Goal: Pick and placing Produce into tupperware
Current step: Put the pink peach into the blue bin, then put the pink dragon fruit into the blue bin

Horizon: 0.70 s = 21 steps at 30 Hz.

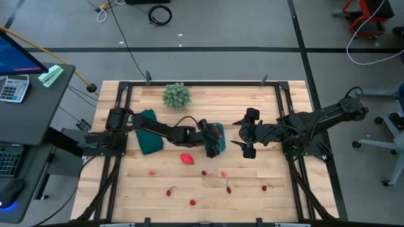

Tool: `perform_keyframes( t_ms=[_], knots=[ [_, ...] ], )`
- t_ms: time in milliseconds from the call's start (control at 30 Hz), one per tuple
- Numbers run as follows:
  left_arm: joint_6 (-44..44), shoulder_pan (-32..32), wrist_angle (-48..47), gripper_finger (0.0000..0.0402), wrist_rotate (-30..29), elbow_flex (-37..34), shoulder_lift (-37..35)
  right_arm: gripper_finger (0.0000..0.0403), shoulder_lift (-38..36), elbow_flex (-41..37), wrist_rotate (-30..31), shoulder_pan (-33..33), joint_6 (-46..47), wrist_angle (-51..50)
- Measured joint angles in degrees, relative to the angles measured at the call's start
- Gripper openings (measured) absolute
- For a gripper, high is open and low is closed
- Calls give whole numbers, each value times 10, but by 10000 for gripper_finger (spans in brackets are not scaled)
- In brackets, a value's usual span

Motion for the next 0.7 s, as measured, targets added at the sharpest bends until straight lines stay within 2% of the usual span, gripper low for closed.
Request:
perform_keyframes(
  t_ms=[433,700],
  knots=[
    [21,-1,-41,134,85,22,6,336,0,0,0,0,-10,0],
    [13,-12,-102,159,92,22,-32,336,0,0,0,0,-10,0]
  ],
)
